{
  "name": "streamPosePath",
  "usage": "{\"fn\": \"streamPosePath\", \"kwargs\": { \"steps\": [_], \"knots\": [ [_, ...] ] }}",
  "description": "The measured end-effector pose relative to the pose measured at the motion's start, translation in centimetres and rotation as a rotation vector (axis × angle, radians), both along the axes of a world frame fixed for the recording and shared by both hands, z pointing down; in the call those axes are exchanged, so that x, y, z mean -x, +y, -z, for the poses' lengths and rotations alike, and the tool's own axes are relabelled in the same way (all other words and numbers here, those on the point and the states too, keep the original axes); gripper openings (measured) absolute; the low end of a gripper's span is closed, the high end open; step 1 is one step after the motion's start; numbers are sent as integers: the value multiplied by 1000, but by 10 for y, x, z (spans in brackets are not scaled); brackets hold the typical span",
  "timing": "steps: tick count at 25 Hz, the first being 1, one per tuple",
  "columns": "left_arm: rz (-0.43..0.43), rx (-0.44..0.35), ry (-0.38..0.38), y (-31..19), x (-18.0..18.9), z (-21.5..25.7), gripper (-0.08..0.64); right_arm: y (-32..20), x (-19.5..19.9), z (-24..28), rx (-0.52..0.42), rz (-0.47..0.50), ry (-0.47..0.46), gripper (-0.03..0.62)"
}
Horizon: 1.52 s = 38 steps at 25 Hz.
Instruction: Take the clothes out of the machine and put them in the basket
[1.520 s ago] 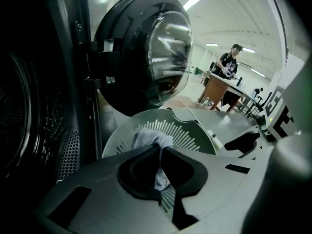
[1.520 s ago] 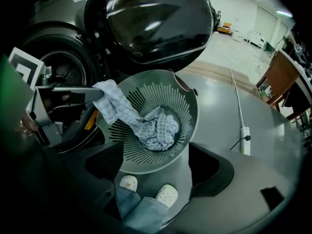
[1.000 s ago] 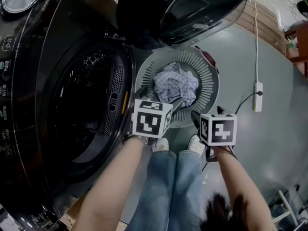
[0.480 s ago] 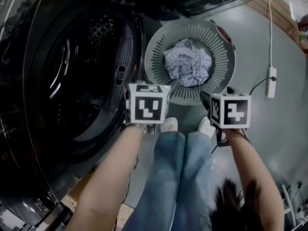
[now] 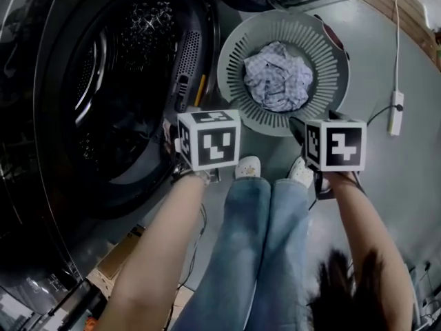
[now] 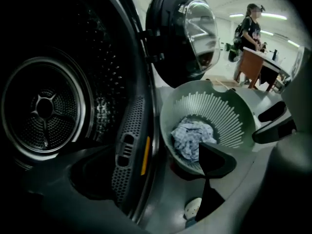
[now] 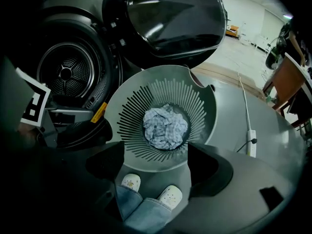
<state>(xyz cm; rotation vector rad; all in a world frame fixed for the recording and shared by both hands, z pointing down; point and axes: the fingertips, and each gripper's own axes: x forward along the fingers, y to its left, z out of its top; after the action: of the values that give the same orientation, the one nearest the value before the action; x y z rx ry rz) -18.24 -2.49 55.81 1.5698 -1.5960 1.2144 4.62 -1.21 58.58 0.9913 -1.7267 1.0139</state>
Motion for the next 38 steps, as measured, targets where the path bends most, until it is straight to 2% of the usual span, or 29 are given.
{"fn": "streamPosePath", "kwargs": {
  "steps": [4,8,13,14,16,18,23,29,31,32,33,34,38],
  "knots": [
    [92,-5,-184,4,52,16,506,-5,21,4,-14,64,-21,405],
    [181,9,-304,9,99,23,506,-10,41,1,-10,72,-47,405],
    [271,81,-445,29,156,32,506,-16,72,1,24,63,-79,403],
    [281,89,-472,31,165,35,506,-15,75,1,39,66,-73,392],
    [298,112,-522,35,182,36,506,-13,80,-2,71,76,-52,330],
    [319,157,-565,39,198,32,506,-11,84,-6,91,96,-22,304],
    [374,323,-636,50,228,12,506,-6,91,-8,102,134,-8,302],
    [374,462,-699,69,254,-12,505,8,105,-8,94,191,-94,302],
    [384,492,-701,76,260,-17,499,13,103,-10,107,196,-95,302],
    [395,504,-696,79,261,-18,448,15,101,-11,112,200,-84,302],
    [406,511,-688,81,260,-18,284,16,96,-12,113,205,-62,302],
    [413,508,-676,81,257,-17,87,16,92,-13,111,208,-41,302],
    [433,403,-631,71,239,-11,68,17,89,-9,116,196,-45,299]
  ]
}}
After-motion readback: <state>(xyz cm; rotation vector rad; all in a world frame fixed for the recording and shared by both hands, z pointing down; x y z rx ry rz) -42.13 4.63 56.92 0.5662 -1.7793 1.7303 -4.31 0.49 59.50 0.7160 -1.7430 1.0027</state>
